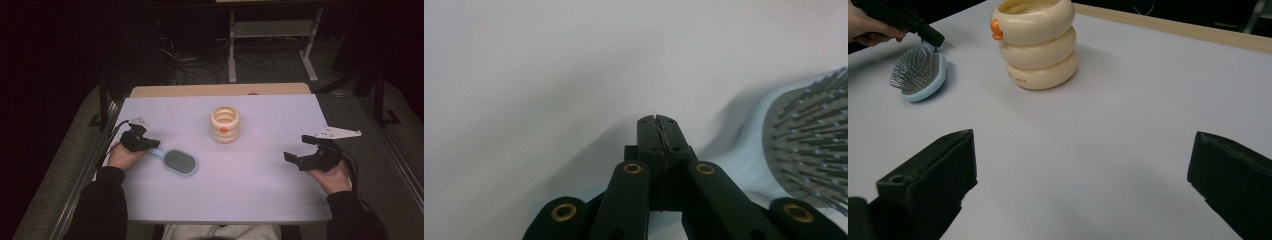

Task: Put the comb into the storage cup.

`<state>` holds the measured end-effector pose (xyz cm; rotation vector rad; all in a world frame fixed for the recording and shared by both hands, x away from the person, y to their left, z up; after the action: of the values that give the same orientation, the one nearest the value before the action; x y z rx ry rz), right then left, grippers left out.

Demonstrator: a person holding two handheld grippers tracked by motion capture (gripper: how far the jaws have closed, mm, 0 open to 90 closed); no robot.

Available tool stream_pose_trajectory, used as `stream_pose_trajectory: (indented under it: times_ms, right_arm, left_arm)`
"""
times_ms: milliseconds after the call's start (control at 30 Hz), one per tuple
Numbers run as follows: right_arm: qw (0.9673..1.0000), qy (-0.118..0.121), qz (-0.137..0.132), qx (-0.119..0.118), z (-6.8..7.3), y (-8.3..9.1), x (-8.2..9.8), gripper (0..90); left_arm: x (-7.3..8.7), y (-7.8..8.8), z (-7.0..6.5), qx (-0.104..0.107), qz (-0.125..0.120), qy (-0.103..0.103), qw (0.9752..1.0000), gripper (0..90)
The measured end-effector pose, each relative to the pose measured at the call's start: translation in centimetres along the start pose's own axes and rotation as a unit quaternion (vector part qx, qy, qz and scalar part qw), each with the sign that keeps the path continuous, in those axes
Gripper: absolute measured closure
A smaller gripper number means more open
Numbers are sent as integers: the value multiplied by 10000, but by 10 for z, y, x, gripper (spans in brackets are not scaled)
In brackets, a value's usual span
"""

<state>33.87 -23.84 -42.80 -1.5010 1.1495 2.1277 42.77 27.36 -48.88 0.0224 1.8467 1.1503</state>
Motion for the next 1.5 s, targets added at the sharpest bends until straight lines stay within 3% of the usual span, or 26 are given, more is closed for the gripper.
stream_pose_trajectory:
  times_ms: [233,733,900,1033,1267,1500]
  right_arm:
    - [10000,1,-3,0,0,0,0,0]
    - [10000,11,-14,-3,0,0,0,0]
    - [10000,4,-3,-5,0,0,0,0]
    - [10000,-7,-11,1,0,1,0,0]
    - [10000,5,-16,-10,1,1,0,0]
    - [10000,-8,0,-13,1,1,0,0]
  left_arm:
    - [3,2,0,59,-74,71,9999,900]
    - [4,0,0,65,96,81,9999,900]
    - [7,0,3,-25,265,75,9996,900]
    - [9,1,1,36,288,56,9996,900]
    - [24,12,-5,111,470,-22,9988,900]
    - [35,24,-15,200,343,-2,9992,900]
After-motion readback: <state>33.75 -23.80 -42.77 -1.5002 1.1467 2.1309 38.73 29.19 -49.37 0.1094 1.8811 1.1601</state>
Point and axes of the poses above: each handheld gripper's, and its own axes: y roughly backward along the jaws, x roughly out of its underside, z roughly to its left, the point moved 5 cm from there along -y, roughly forward along the jaws, and after that the axes turned 4 degrees about -z, right-handed, at the moved point
